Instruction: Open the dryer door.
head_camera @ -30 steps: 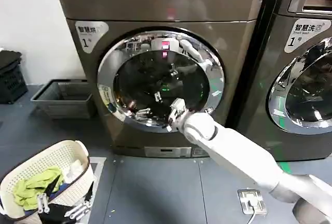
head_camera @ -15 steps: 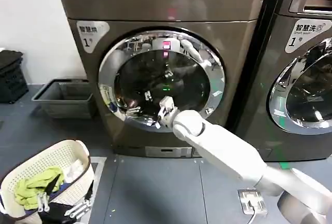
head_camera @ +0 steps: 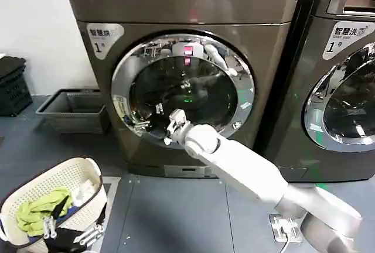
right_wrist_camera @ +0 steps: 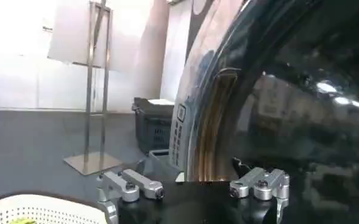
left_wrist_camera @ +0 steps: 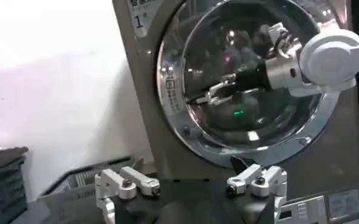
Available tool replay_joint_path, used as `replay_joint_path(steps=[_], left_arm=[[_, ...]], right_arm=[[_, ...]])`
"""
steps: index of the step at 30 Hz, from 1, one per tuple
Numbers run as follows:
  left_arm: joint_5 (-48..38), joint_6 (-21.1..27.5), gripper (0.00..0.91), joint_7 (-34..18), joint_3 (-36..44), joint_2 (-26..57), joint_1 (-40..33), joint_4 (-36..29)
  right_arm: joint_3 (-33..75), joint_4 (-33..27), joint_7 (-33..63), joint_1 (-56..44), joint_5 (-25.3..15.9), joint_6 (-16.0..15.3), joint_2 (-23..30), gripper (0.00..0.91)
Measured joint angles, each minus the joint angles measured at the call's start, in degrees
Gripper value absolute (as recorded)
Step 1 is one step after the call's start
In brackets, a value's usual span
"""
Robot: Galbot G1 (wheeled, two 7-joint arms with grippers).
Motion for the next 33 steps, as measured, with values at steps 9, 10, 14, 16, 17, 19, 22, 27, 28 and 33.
replay_joint_path(steps=[9, 10, 14, 16, 17, 19, 22, 27, 28, 33], left_arm=[[0.6, 0.0, 0.907, 0.0, 0.8, -0.4, -0.2, 0.2], [0.6, 0.0, 0.907, 0.0, 0.8, -0.4, -0.2, 0.3], [0.6, 0.0, 0.907, 0.0, 0.8, -0.4, -0.3, 0.3], [0.6, 0.0, 0.907, 0.0, 0.7, -0.3, -0.3, 0.3], [0.6, 0.0, 0.907, 0.0, 0.7, -0.3, -0.3, 0.3], [0.6, 0.0, 0.907, 0.0, 0.7, -0.3, -0.2, 0.3], [0.6, 0.0, 0.907, 0.0, 0.7, -0.3, -0.2, 0.3], [0.6, 0.0, 0.907, 0.0, 0.7, -0.4, -0.3, 0.2], [0.7, 0.0, 0.907, 0.0, 0.7, -0.4, -0.3, 0.2], [1.0, 0.0, 0.907, -0.1, 0.7, -0.4, -0.3, 0.0]], right_arm=[[-0.2, -2.1, 0.6, 0.3, -0.9, -0.7, 2.1, 0.907], [-0.2, -2.3, 0.6, 0.3, -1.0, -0.8, 2.3, 0.907], [-0.2, -3.2, 0.7, 0.3, -1.6, -1.1, 3.1, 0.907], [-0.1, -3.7, 0.7, 0.3, -1.8, -1.2, 3.6, 0.907], [-0.1, -3.9, 0.7, 0.4, -1.8, -1.2, 3.8, 0.907], [0.0, -4.3, 0.7, 0.4, -1.9, -1.2, 4.1, 0.907], [0.0, -4.8, 0.7, 0.5, -1.9, -1.2, 4.7, 0.907], [0.1, -5.9, 0.7, 0.6, -2.2, -1.2, 5.9, 0.907], [0.2, -6.2, 0.7, 0.6, -2.3, -1.2, 6.2, 0.907], [0.6, -7.7, 0.4, 0.7, -3.3, -1.2, 7.6, 0.907]])
